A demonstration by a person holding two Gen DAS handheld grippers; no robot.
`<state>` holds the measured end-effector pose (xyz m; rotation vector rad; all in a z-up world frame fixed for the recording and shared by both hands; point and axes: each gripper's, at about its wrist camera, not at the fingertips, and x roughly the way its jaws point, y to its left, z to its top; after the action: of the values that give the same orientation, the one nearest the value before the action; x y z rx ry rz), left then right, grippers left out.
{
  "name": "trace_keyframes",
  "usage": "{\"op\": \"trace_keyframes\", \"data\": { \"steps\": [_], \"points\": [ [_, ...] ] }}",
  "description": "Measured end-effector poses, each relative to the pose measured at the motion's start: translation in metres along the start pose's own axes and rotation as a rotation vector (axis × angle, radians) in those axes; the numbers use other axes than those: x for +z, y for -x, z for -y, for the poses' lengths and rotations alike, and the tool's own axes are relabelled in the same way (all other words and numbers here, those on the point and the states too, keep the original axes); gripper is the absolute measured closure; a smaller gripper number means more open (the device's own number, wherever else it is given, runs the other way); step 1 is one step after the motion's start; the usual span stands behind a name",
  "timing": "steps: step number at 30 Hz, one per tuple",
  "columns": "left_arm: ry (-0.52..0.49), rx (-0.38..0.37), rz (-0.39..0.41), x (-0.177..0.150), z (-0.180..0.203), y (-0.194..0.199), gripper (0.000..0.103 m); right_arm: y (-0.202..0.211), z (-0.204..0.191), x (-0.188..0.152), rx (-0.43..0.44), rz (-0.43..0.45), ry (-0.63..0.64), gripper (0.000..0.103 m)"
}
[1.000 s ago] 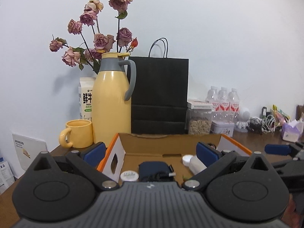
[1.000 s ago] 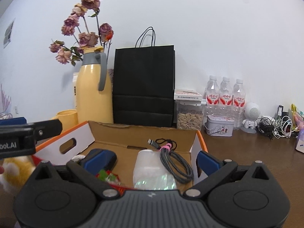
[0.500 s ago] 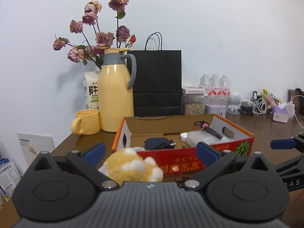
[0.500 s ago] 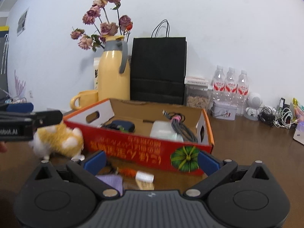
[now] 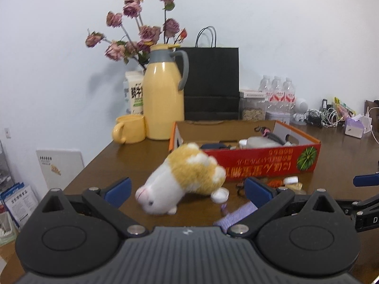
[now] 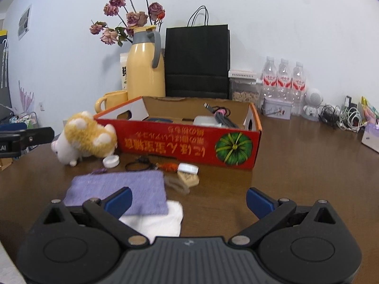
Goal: Organize objects
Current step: 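Move both open tools back over the table items, then grasp the white cloth with the right tool and lift it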
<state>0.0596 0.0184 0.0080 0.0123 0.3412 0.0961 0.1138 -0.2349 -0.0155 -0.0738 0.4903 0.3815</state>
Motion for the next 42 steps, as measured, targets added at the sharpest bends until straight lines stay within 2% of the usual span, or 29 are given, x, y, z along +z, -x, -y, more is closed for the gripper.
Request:
{"op": "trace_keyframes", "data": {
  "steps": [6, 15, 25, 33, 37, 38, 39, 42],
  "points": [
    [0.022, 0.005, -0.031, -0.012, -0.01, 0.011, 0.0, 0.002, -0.014, -0.013, 0.032, -0.048, 0.018, 0.0],
    [0.035, 0.0, -0.03, -0.014, -0.016, 0.022, 0.0, -0.012, -0.039, -0.014, 0.094, -0.125, 0.059, 0.0],
    [0.045, -0.007, -0.046, -0.018, -0.02, 0.021, 0.0, -0.039, -0.054, -0.01, 0.091, -0.199, 0.085, 0.0],
    [0.039, -0.027, -0.073, -0.022, -0.016, 0.016, 0.0, -0.041, -0.053, -0.012, 0.115, -0.189, 0.089, 0.0],
    [0.026, -0.036, -0.083, -0.024, -0.012, 0.014, 0.0, -0.038, -0.053, -0.013, 0.129, -0.171, 0.097, 0.007],
    [0.025, -0.039, -0.085, -0.024, -0.011, 0.013, 0.0, -0.037, -0.053, -0.013, 0.133, -0.165, 0.098, 0.014],
    [0.024, -0.044, -0.088, -0.024, -0.01, 0.012, 0.0, -0.036, -0.053, -0.013, 0.136, -0.157, 0.098, 0.025],
    [0.015, -0.058, -0.097, -0.024, -0.006, 0.009, 0.0, -0.032, -0.051, -0.013, 0.142, -0.14, 0.099, 0.04]
  ]
}}
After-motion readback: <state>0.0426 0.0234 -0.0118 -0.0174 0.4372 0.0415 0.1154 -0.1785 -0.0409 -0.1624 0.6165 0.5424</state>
